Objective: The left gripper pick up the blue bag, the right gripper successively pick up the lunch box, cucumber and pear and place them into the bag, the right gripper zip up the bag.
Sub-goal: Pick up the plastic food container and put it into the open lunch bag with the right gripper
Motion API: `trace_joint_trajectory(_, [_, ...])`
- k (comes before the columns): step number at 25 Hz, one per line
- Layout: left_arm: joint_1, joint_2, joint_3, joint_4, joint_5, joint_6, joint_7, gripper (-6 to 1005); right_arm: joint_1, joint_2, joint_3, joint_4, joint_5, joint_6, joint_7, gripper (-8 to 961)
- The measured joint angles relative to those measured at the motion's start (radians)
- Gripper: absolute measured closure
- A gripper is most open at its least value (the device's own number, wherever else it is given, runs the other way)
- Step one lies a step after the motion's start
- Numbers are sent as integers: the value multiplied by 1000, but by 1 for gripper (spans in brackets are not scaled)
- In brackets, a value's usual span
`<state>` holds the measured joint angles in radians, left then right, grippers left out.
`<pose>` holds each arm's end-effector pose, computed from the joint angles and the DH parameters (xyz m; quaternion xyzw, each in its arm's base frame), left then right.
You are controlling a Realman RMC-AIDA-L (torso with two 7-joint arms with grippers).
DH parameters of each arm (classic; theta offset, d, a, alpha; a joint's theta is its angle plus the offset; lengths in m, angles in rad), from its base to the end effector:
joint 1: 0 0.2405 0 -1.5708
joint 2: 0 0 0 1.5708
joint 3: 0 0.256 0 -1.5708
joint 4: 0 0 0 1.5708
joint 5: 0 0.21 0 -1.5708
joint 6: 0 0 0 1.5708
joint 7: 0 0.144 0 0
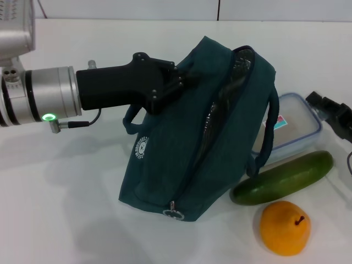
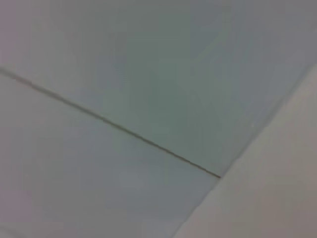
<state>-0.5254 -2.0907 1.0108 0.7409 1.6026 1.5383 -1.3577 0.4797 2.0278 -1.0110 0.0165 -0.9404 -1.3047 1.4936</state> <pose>-0.1949 0.3399 -0.0074 -0.9299 -0.1193 -0.3331 0.1006 0.3232 0.3096 -0.0307 -0.6206 0.5803 0.4783 0.2220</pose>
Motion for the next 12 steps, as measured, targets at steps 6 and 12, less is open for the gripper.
trace_joint_trajectory(6, [5, 0, 0, -4, -21, -1, 6, 949, -44, -1, 0, -68, 0, -65, -79, 838])
trace_joint_trajectory(12, [12, 0, 0, -5, -33, 1, 21, 948, -75, -9, 1, -122, 26, -136, -114, 857])
